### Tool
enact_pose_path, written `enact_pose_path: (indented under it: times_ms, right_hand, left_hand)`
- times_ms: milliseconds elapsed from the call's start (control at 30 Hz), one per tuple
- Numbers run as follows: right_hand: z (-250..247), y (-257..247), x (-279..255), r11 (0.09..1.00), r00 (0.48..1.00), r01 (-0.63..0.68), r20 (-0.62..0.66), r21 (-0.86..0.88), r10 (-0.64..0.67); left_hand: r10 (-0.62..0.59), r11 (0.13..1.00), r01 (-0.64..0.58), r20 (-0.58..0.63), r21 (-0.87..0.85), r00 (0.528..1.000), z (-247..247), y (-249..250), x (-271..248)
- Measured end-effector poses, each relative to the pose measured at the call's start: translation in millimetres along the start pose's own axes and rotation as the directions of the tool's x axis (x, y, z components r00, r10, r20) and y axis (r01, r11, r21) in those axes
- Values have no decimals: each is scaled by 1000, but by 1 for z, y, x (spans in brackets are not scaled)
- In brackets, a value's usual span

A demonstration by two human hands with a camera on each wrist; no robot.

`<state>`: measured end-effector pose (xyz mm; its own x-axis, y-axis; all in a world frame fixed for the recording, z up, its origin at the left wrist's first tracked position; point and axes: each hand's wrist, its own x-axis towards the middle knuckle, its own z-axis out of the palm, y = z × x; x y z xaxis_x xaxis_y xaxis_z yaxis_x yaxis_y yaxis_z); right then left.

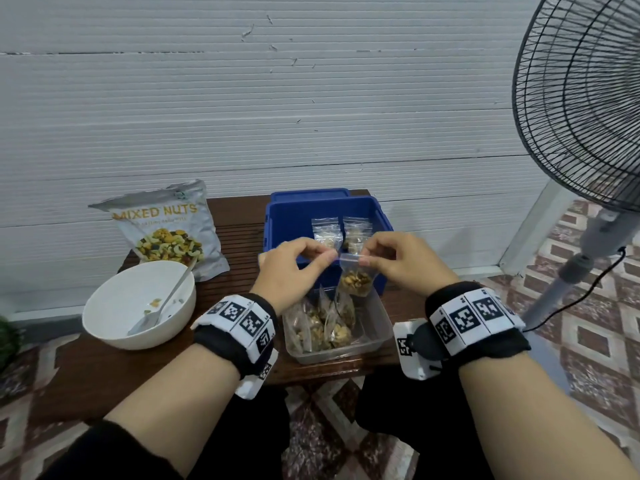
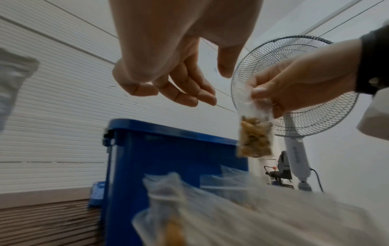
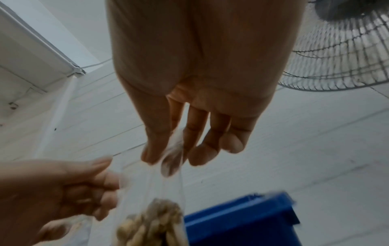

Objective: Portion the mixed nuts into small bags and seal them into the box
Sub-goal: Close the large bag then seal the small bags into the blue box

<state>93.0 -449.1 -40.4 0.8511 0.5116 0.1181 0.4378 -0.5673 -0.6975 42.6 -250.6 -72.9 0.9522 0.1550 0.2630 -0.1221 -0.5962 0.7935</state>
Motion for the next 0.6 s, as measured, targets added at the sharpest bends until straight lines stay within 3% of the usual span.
enact_pose_path:
  times_ms: [133,300,467,600]
  right_hand:
    - [-19,-15,9,996,999,4,-44,-85,-8]
    - [-42,-42,31,981,998,40,-36,-187,-47]
    - [-51,-53,81,910,984,82,179,-407,-8]
    - [-40,-55,130,794,933,149,351,-590,85]
  left_hand:
    - [-89,996,87,-145,-21,985,-25,-15,14]
    - [-185,981,170,-178,-94,967,-46,-35,34]
    - [-275,961,266,-185,-73,944,-44,-60,50]
    - [-320,947,311,-169,-78,932,-36,-82,62]
